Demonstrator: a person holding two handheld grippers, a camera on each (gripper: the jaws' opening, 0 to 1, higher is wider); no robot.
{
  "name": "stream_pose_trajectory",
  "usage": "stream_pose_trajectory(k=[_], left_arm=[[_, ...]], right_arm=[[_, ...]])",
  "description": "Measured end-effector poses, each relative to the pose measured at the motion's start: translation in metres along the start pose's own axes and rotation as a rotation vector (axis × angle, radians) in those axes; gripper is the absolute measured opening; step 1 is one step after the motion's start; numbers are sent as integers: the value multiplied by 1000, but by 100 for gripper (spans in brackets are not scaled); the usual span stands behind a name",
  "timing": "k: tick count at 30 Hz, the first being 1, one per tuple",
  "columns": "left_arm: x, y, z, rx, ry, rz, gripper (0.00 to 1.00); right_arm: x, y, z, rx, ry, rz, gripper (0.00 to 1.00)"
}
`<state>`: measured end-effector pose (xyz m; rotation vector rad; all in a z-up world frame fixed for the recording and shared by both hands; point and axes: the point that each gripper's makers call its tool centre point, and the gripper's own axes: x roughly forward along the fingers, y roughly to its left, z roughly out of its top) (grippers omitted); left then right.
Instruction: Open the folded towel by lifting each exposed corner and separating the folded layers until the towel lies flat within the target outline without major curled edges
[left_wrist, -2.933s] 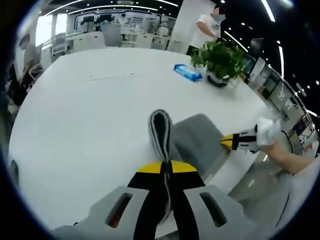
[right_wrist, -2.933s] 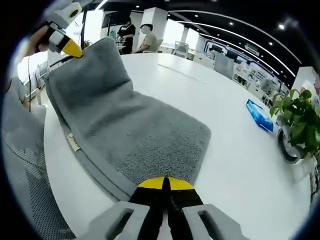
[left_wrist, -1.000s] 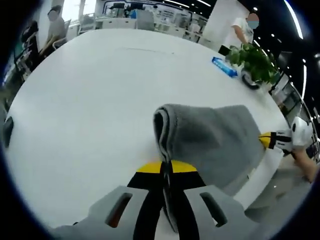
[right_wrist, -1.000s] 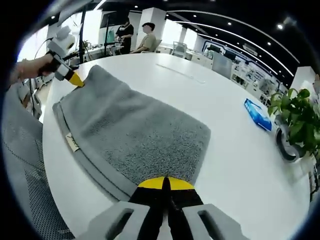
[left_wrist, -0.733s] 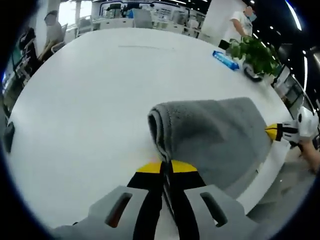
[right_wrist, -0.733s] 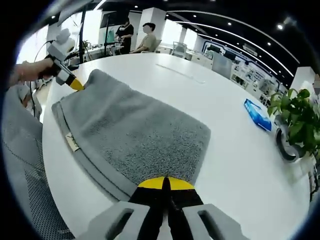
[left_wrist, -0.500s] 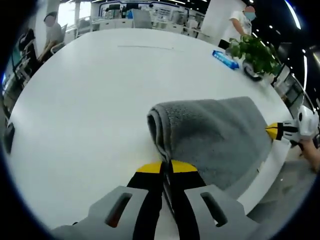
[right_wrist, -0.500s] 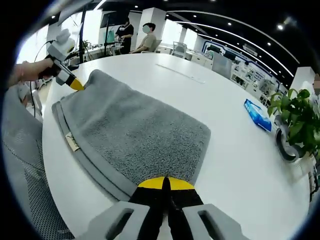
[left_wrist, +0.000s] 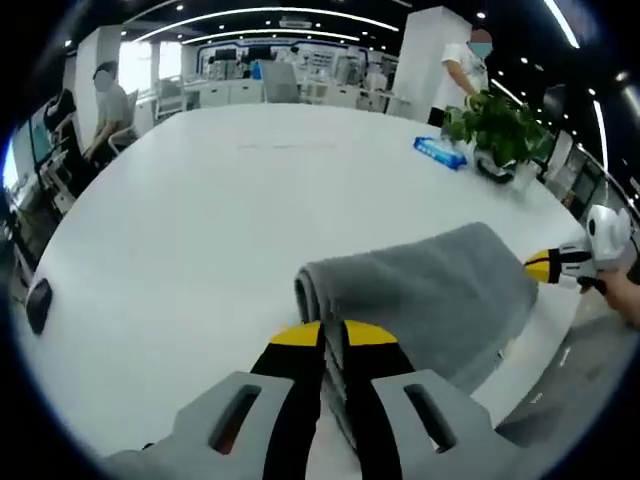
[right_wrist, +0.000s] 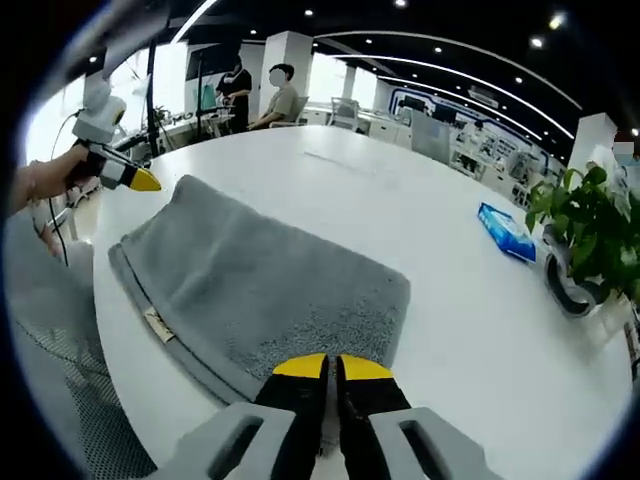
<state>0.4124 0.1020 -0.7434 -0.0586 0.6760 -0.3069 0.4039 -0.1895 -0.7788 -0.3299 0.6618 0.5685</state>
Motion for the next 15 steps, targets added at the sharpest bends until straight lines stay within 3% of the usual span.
stream_pose_trajectory(k=[3, 9, 11, 15], left_arm=[[6, -20, 9, 49, -7, -60, 5], [41, -63, 11, 245, 70, -149, 4], [55, -82, 11, 279, 89, -198, 4], [76, -96, 7, 352, 118, -215, 4]], right_arm=[[-1, 11, 8, 5, -15, 23, 0], [6, 54, 16, -22, -19, 113, 0], [9, 77, 15, -66, -2, 159, 0], [17, 113, 11, -150, 17, 233, 0]])
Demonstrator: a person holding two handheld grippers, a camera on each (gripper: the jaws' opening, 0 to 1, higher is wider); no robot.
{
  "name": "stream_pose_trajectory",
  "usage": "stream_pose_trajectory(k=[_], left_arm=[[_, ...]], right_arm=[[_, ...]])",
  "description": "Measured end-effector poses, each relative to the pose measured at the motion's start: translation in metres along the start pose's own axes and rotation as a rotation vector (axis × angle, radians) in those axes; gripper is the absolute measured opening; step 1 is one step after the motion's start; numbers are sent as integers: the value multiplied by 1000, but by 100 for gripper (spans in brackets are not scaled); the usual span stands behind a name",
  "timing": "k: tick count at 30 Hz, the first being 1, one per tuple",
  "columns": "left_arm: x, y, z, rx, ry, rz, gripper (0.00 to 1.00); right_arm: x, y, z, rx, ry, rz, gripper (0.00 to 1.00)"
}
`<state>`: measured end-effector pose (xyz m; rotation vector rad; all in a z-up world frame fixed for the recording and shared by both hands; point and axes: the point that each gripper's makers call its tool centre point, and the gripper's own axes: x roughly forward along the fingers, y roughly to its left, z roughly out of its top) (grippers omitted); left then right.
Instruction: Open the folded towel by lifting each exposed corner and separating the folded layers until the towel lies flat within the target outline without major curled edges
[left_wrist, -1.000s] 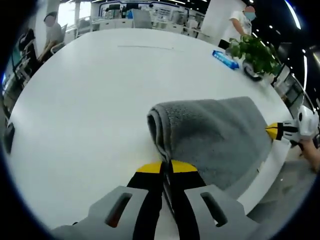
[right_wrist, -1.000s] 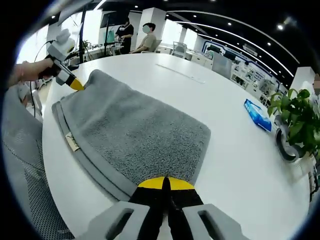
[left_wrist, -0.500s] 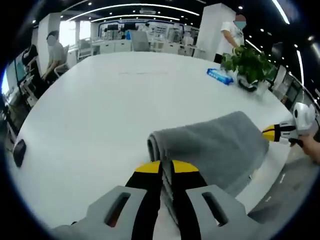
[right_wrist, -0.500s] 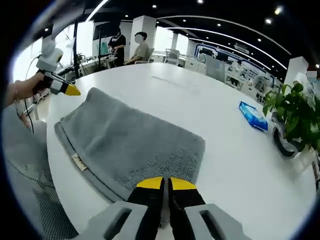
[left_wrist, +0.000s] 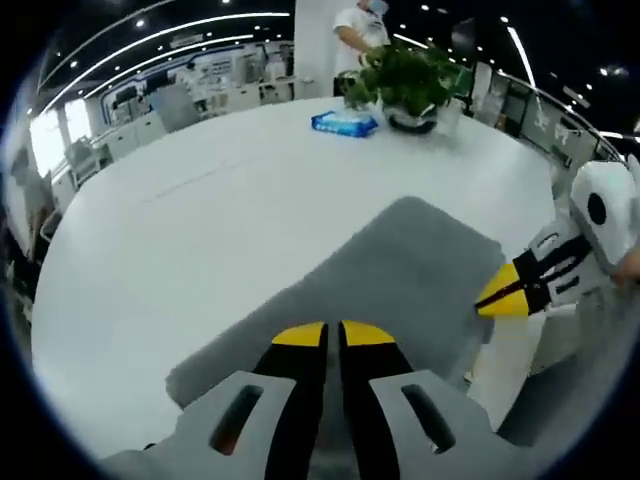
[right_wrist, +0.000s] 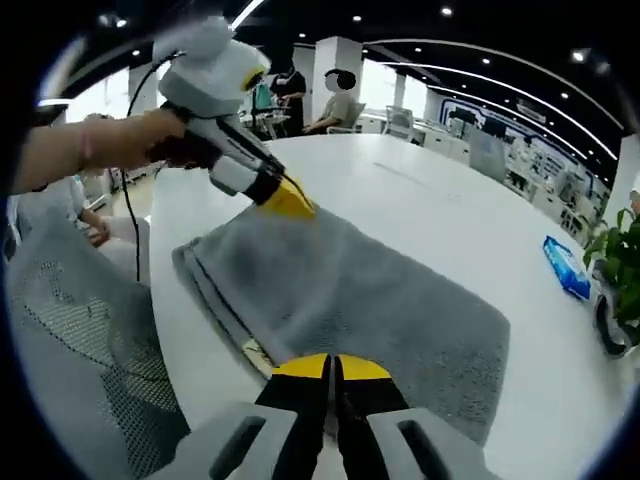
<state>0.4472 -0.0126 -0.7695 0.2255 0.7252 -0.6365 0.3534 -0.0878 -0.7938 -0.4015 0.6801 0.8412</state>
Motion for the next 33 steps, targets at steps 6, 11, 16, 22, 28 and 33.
stream_pose_trajectory(k=[6, 11, 16, 22, 28, 33], left_arm=[[21, -3, -4, 49, 41, -11, 4], [31, 0, -11, 73, 68, -6, 4], [33, 2, -16, 86, 63, -3, 3], [35, 2, -17, 140, 67, 1, 2], [34, 4, -20, 142, 73, -10, 0], [33, 6, -22, 131, 78, -12, 0]], right_arm=[[15, 22, 0, -83, 24, 27, 0], [20, 19, -1, -69, 37, 18, 0], [21, 18, -2, -63, 41, 14, 0], [23, 16, -3, -60, 51, 16, 0], [23, 16, -4, -38, 50, 26, 0], [22, 12, -5, -40, 54, 19, 0]])
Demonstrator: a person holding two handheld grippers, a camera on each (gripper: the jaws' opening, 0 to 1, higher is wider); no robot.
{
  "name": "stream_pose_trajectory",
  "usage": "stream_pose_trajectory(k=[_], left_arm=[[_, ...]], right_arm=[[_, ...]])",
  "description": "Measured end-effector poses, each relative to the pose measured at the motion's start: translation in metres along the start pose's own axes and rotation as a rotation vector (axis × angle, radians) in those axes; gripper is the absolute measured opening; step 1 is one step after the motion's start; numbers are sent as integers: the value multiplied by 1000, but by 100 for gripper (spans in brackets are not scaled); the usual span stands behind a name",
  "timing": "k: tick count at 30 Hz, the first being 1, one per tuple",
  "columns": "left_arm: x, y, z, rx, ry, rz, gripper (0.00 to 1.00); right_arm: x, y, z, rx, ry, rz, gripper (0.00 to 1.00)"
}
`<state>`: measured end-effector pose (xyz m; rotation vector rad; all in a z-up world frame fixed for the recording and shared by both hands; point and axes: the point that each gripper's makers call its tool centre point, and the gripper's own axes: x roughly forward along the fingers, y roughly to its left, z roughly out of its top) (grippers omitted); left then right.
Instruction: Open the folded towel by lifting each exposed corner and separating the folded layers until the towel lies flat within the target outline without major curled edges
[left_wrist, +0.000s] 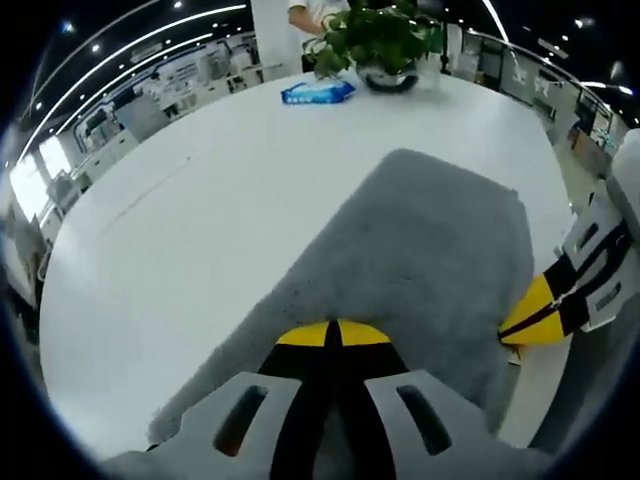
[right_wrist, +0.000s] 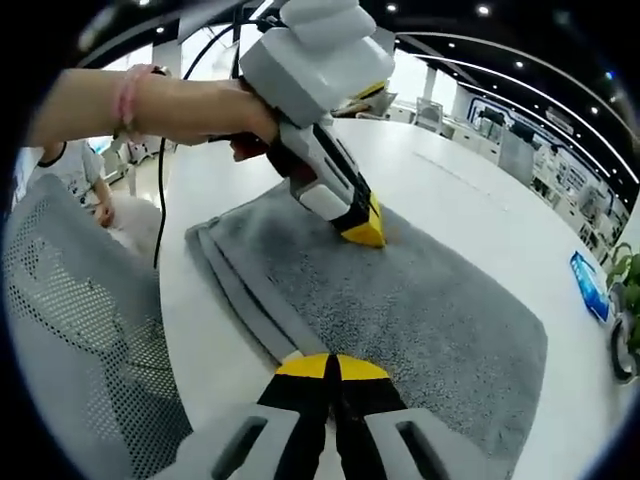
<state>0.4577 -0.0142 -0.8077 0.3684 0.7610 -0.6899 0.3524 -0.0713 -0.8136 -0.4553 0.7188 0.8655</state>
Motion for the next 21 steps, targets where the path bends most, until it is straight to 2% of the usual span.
stream_pose_trajectory(k=[21], left_arm=[[-14, 1, -15, -56, 8, -1, 0]], right_arm=[[-3, -22, -6, 22, 11, -44, 0]])
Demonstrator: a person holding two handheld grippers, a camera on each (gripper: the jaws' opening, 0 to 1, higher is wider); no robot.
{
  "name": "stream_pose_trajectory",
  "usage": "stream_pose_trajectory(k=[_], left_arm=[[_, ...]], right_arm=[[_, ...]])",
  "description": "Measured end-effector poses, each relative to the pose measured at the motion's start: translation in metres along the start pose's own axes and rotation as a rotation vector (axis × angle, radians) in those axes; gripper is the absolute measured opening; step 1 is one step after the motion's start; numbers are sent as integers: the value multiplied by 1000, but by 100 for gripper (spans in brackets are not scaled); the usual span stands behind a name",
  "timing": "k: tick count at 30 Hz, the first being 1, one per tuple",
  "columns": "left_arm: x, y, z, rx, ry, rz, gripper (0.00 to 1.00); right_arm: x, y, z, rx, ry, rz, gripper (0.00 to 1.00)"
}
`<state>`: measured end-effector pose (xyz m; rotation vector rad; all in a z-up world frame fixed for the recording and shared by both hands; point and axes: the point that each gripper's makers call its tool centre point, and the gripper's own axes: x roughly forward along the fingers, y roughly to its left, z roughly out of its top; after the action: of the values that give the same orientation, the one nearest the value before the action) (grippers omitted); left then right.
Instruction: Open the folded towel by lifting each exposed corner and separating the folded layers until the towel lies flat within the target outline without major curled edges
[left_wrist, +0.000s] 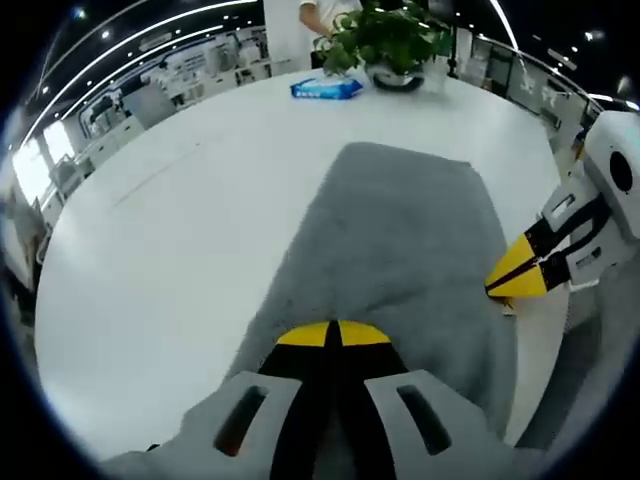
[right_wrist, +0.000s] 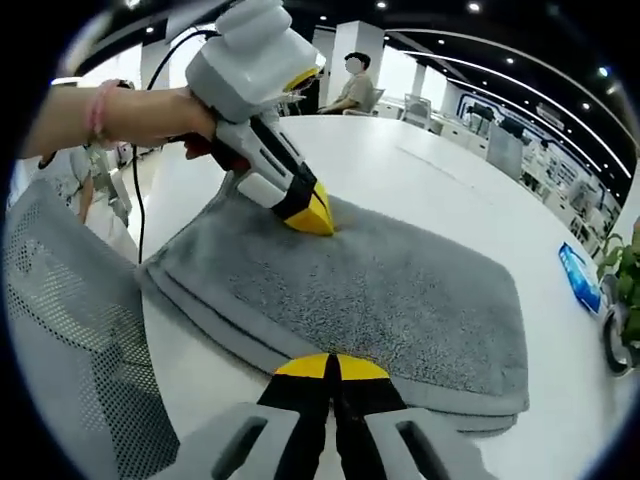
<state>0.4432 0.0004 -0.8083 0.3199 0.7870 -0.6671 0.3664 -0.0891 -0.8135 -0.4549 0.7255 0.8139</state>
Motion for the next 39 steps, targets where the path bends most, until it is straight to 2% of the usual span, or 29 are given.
stream_pose_trajectory(k=[11, 16, 39], left_arm=[[-1, 0, -3, -56, -22, 2, 0], [-3, -3, -5, -4, 4, 18, 0], [-12, -11, -15, -28, 15, 30, 0]], right_arm=[[1, -2, 0, 6, 15, -7, 0], [2, -5, 0, -6, 30, -16, 0], [2, -21, -2, 16, 53, -32, 0]])
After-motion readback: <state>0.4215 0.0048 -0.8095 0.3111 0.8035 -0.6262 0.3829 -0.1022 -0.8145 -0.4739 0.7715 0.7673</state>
